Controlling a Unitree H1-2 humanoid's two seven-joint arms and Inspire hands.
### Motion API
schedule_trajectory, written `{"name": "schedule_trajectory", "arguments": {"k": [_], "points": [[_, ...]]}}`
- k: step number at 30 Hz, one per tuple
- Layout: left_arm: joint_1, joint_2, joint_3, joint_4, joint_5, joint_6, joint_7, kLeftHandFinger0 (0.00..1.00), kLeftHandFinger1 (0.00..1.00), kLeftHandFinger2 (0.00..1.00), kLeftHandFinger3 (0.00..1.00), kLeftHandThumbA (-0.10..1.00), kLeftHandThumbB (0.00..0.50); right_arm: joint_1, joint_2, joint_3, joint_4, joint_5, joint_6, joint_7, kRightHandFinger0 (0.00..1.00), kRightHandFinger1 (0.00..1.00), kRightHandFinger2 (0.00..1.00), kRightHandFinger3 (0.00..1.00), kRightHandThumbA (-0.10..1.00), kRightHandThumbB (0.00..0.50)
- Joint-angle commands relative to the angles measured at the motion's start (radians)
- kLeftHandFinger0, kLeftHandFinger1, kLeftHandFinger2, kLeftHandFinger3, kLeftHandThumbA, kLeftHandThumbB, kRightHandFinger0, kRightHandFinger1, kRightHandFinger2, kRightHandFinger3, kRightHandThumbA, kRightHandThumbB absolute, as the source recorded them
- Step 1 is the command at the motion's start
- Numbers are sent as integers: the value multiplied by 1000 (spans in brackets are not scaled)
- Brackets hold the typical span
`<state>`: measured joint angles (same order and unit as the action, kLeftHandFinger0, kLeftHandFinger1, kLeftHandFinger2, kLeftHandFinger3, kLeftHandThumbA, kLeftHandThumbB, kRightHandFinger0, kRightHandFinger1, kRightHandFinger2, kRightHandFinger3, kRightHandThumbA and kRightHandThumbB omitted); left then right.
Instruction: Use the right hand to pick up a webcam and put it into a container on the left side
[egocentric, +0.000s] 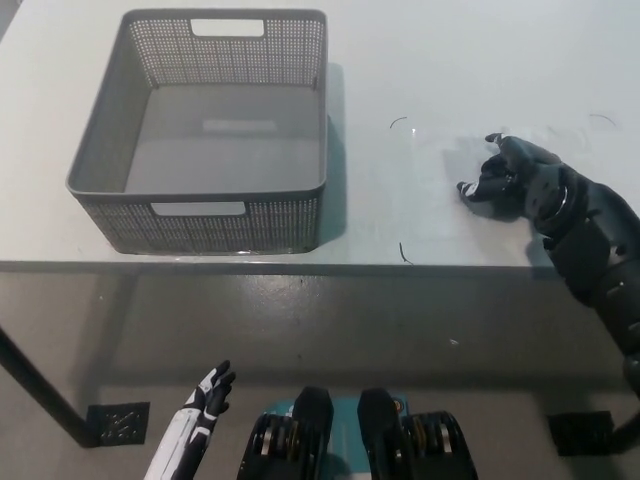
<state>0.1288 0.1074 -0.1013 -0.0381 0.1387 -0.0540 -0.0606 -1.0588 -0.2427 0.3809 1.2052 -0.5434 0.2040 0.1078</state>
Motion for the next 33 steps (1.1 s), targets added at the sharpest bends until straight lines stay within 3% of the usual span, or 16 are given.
{"name": "schedule_trajectory", "arguments": {"k": [1,9,11,13,14,15,18,19,20,21,24,25,26,28,31,33], "points": [[-14,17,10,-37,-3,-15,-6,1000,1000,1000,1000,1000,31,-29,-10,40,33,-26,-3,-11,1000,1000,1000,1000,657,440],[-25,17,12,-25,-11,-22,-5,1000,1000,1000,1000,1000,26,-49,-33,89,92,-33,-13,18,1000,1000,1000,1000,648,432],[-27,17,13,-27,-7,-20,-2,1000,1000,1000,1000,1000,16,-66,-26,102,118,-35,-1,18,1000,1000,1000,1000,544,379],[-29,18,15,-31,-5,-20,-1,1000,1000,1000,1000,1000,2,-69,-23,108,128,-34,-15,-16,959,1000,1000,1000,212,227],[-30,19,15,-31,-4,-22,-1,1000,1000,1000,1000,1000,2,-64,-22,110,127,-36,-29,-53,498,532,502,871,-44,146],[-31,20,16,-28,-3,-25,0,1000,1000,1000,1000,1000,1,-61,-21,112,127,-37,-35,-76,95,258,425,821,-98,179],[-42,22,21,-28,-9,-21,-1,1000,1000,1000,1000,1000,3,-68,-16,93,137,-17,-45,-137,0,237,406,929,-100,155],[-42,20,21,-29,-12,-20,-2,1000,1000,1000,1000,1000,0,-64,-18,78,133,-4,-63,-162,25,287,421,766,-100,169],[-42,20,22,-30,-13,-20,-2,1000,1000,1000,1000,1000,0,-63,-19,73,132,1,-72,-173,27,292,426,747,-100,172],[-48,23,24,-31,-8,-17,-1,1000,1000,1000,1000,1000,0,-64,-19,52,126,14,-85,-210,146,376,457,637,-100,184],[-52,31,20,-27,4,-33,-1,1000,1000,1000,1000,1000,0,-62,-20,15,121,34,-111,-263,125,320,384,409,-100,216],[-52,30,20,-27,4,-33,0,1000,1000,1000,1000,1000,0,-61,-20,7,118,36,-116,-279,94,291,375,440,-100,218],[-53,32,20,-23,6,-38,1,1000,1000,1000,1000,1000,0,-57,-22,-5,113,39,-142,-311,82,267,325,314,-100,229],[-54,33,19,-23,3,-39,0,1000,1000,1000,1000,1000,9,-53,-23,-33,105,56,-174,-344,1,90,193,195,-100,198],[-54,29,21,-24,-3,-29,0,1000,1000,1000,1000,1000,0,-54,-22,-71,83,75,-202,-381,27,348,674,469,-100,214],[-58,27,22,-27,-3,-24,2,1000,1000,1000,1000,1000,0,-67,-21,-96,49,80,-216,-420,0,369,751,601,-100,238]]}}
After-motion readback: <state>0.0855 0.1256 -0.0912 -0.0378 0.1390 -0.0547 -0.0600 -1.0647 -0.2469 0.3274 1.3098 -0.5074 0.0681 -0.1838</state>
